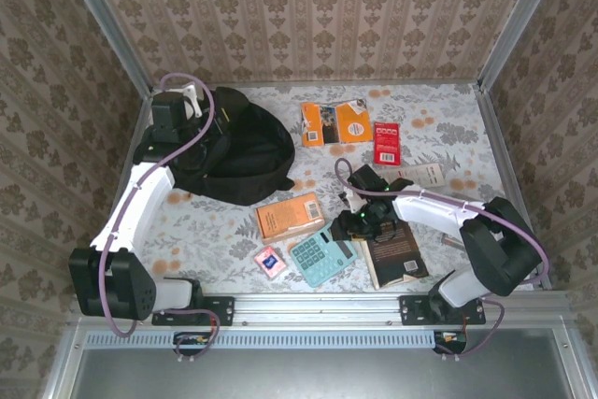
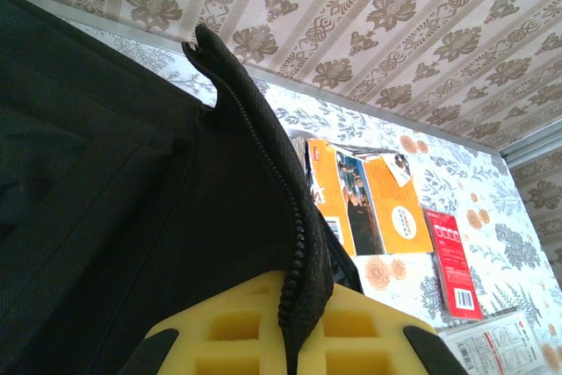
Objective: Pack the student bag
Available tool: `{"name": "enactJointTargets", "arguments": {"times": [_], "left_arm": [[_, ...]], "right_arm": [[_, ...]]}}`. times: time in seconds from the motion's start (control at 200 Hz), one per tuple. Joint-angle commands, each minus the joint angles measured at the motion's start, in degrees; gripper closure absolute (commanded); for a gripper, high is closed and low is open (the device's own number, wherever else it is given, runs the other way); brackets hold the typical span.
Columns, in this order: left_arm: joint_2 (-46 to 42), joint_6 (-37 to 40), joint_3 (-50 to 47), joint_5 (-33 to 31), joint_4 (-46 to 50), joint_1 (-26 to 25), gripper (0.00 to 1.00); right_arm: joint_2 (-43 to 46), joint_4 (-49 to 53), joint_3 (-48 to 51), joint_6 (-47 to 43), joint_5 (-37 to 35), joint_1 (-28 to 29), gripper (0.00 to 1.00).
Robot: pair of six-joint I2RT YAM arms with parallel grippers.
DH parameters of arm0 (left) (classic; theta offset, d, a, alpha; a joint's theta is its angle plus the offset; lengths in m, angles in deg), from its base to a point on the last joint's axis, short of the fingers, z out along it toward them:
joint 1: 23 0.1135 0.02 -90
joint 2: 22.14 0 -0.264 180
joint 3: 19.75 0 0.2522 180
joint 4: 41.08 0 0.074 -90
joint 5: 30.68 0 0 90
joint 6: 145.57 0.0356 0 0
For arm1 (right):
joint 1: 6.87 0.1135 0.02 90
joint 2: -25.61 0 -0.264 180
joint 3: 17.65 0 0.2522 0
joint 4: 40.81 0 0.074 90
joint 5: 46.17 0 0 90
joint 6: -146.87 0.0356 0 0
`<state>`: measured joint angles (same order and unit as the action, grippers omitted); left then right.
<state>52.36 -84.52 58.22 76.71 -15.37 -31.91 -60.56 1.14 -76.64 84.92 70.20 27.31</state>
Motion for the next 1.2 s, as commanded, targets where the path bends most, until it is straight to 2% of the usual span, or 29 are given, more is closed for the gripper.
{"name": "enactJointTargets", "arguments": {"times": [0.0,0.22,0.49,0.585,0.67,0.795,0.88,1.01,1.195], "left_arm": [[-2.3,-0.1,0.1,1.8,-3.0,0.3,1.00],[-2.4,-0.1,-0.1,1.8,-3.0,0.2,1.00],[-2.2,-0.3,0.8,1.9,-2.3,0.3,1.00],[-2.1,-0.3,1.1,1.9,-1.8,0.3,1.00],[-2.2,-0.4,1.3,1.7,-1.5,0.3,1.00],[-2.3,-0.4,1.9,1.5,-0.6,0.2,1.00],[-2.4,-0.4,2.2,1.2,-0.1,0.3,1.00],[-2.1,-1.1,2.8,1.5,0.7,0.2,1.00],[-2.1,-4.0,3.5,4.8,0.9,0.2,1.00]], "right_arm": [[-1.3,-2.6,1.6,-1.4,3.5,0.1,0.52],[-1.7,-4.4,3.5,-1.0,3.4,0.1,0.56],[1.3,-3.2,3.8,-0.7,1.3,0.1,0.69],[1.9,-2.9,4.1,-0.3,1.1,0.1,0.79],[3.2,-2.2,4.3,-0.1,0.1,0.1,0.80],[7.6,0.5,3.7,0.7,-2.5,0.1,0.84],[11.3,4.6,2.2,2.1,-7.8,-0.2,0.94],[17.5,8.4,-0.7,4.2,-11.0,-2.4,0.99],[23.3,7.1,-6.8,10.7,-11.4,-5.7,1.00]]}}
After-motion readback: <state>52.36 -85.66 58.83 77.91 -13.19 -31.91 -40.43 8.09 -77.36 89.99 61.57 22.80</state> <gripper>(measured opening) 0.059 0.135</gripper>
